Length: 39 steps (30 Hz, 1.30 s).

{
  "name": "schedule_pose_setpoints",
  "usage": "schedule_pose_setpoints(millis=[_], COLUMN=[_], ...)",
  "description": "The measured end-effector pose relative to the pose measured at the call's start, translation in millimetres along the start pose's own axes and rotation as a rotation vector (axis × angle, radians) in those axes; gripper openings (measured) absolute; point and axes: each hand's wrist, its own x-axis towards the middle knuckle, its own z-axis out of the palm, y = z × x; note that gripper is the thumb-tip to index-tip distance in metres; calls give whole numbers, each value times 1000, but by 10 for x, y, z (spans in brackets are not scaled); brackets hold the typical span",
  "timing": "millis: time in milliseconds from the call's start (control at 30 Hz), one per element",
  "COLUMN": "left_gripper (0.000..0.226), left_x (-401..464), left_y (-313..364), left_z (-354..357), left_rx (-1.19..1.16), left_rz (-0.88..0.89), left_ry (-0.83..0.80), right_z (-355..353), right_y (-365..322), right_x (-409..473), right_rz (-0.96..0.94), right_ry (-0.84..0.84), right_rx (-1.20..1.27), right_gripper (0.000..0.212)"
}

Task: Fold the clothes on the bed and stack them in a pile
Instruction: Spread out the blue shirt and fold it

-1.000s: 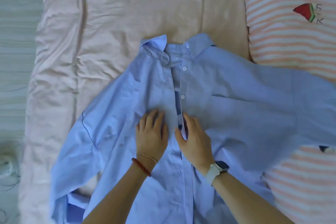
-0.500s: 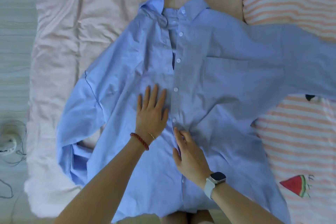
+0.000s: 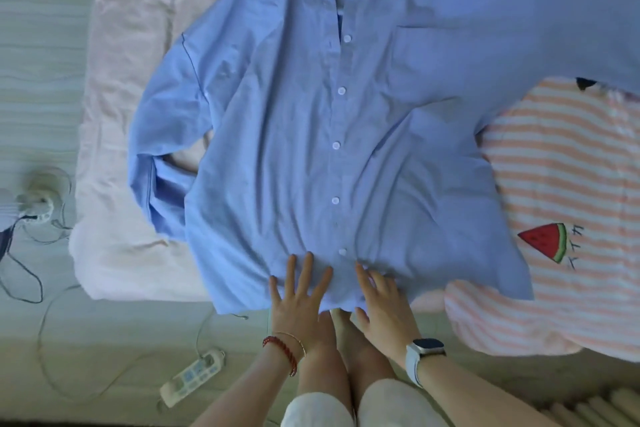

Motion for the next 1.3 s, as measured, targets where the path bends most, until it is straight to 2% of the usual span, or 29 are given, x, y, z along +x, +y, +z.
schedule_pose_setpoints(millis=[100,233,367,533,667,733,833,933,1033,1067,1167,1233,1300], left_gripper=[77,94,107,86,85,89,90,88,87,86,81,81,83], left_x=[-114,-76,57,154,123,106,99,84,49,35,-17,-22,20], left_y=[46,-136,-243,-341,-389,-376,-351,-324,-310,-305,-268,-191,-92], left_z=[88,150,266,393,395,375,333,307,293,284,254,211,154], left_rx=[-23,95,233,265,280,278,256,225,191,177,146,93,9], left_rz=[-1,-14,-9,66,127,148,125,108,109,118,127,93,61], left_ry=[20,44,-20,71,159,151,132,146,154,154,168,157,144], right_z=[30,68,108,204,133,62,19,166,242,209,-25,-255,-455], right_y=[10,251,365,476,479,449,350,242,219,239,406,567,696], right_x=[4,71,144,232,217,207,134,-112,-318,-349,-367,-388,-399], right_rz=[-70,-263,-334,-405,-429,-410,-438,-505,-414,-349,-123,78,299], right_ry=[94,344,335,444,507,486,335,209,242,318,594,719,724], right_rx=[-230,-504,-604,-606,-525,-458,-334,-273,-198,-159,-84,-88,-88], right_gripper=[82,51,53,51,42,38,51,54,68,66,37,35,43])
